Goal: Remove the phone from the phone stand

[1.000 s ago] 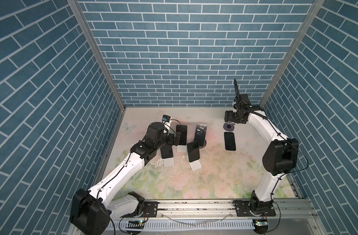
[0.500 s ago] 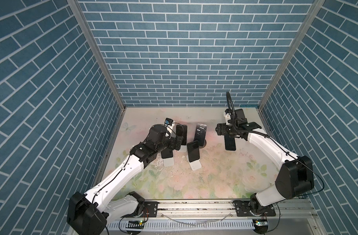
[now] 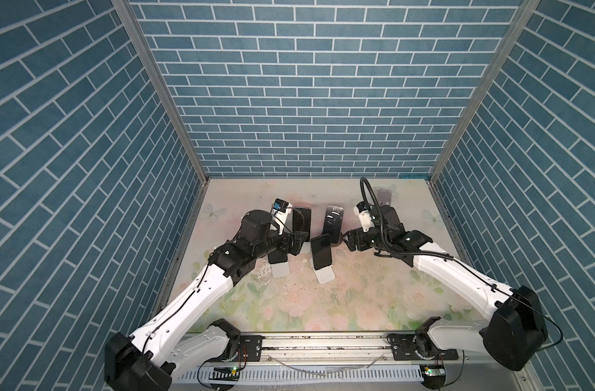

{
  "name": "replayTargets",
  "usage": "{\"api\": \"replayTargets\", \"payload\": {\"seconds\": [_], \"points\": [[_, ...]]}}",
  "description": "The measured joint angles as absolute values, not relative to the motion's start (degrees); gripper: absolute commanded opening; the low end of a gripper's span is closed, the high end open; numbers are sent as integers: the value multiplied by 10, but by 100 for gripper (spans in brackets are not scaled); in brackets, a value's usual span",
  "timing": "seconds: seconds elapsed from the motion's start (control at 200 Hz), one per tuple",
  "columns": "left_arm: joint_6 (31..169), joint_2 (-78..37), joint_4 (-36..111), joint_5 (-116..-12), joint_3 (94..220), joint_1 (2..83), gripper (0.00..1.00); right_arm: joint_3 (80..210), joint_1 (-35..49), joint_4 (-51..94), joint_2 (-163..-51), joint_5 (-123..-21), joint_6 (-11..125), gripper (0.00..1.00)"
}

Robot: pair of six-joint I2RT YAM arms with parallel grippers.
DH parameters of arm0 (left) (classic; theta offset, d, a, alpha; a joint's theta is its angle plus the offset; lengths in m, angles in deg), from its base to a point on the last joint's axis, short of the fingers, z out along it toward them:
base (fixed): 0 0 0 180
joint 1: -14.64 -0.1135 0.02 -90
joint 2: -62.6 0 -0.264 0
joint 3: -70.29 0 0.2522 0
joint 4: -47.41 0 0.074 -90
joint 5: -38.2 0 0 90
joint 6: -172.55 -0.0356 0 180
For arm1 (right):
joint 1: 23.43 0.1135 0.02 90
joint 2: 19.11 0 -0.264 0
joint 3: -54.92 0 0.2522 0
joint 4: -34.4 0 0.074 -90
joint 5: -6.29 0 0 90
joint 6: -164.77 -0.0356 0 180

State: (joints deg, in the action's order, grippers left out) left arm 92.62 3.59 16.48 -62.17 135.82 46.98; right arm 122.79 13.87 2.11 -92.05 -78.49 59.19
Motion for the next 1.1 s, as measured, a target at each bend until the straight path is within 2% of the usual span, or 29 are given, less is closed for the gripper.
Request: {"api": "replayTargets", "payload": {"seconds": [0.075, 0.595, 1.1], "points": [[931, 45, 164, -615, 1350, 470, 100, 1216, 161, 25, -908, -785, 590, 99], [950, 70, 164, -588, 1330, 470, 99, 1183, 307, 107, -916, -875, 580, 99], [953, 87, 164, -572, 1314, 470, 100, 1159, 336, 241, -988, -923, 569, 99]]}}
